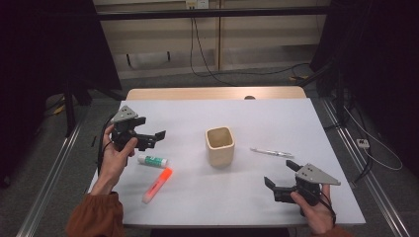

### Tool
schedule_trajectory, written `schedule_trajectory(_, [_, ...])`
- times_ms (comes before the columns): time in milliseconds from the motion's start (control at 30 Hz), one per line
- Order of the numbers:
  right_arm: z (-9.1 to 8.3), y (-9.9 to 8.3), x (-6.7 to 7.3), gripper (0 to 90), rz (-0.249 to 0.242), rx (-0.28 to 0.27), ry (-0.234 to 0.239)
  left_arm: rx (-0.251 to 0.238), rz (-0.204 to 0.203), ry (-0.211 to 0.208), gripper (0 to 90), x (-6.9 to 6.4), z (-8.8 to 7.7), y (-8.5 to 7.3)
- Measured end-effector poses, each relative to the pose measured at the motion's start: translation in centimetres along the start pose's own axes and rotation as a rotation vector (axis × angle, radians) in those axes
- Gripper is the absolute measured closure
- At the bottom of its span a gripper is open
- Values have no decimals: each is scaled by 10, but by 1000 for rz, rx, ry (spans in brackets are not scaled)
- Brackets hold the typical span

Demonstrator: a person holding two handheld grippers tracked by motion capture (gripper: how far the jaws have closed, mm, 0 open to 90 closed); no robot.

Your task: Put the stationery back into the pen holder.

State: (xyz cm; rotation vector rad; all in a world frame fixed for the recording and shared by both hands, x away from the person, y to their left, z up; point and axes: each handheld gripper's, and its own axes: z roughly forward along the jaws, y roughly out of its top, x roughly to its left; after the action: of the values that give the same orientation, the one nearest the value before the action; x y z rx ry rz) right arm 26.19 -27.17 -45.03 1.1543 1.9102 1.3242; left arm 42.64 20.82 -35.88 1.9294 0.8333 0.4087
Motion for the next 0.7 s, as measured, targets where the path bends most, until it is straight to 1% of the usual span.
schedule_trajectory(67, [1,0,0,42,2,1,0,5,-11,-26,71,4,-2,-1])
schedule_trajectory(100, [1,0,0,42,2,2,0,5,-14,-23,71,6,-3,-1])
schedule_trajectory(133, [2,0,0,42,2,3,-2,15,-12,-20,71,8,-3,-2])
schedule_trajectory(200, [2,1,1,42,4,2,-2,31,-32,-34,77,11,-3,-4])
schedule_trajectory(233, [2,1,1,42,2,4,-3,36,-33,-34,78,12,-3,-4])
schedule_trajectory(300, [2,1,0,42,2,4,-4,54,-44,-27,78,13,-4,-6])
schedule_trajectory(333, [3,1,1,42,4,5,-6,64,-42,-21,80,12,-5,-6])
schedule_trajectory(367, [3,1,0,42,4,6,-5,72,-46,-11,80,10,-6,-8])
schedule_trajectory(433, [2,1,0,42,5,3,-4,97,-46,-6,86,7,-8,-11])
schedule_trajectory(467, [2,1,0,42,5,3,-3,100,-44,-5,90,5,-10,-13])
schedule_trajectory(533, [2,0,0,42,3,4,0,96,-41,17,84,0,-13,-19])
schedule_trajectory(567, [3,0,0,42,3,4,1,106,-53,30,78,-3,-15,-23])
schedule_trajectory(633, [3,0,0,42,3,4,2,116,-62,56,73,-9,-18,-30])
schedule_trajectory(700, [2,0,0,42,7,2,-1,125,-76,68,74,-16,-22,-37])
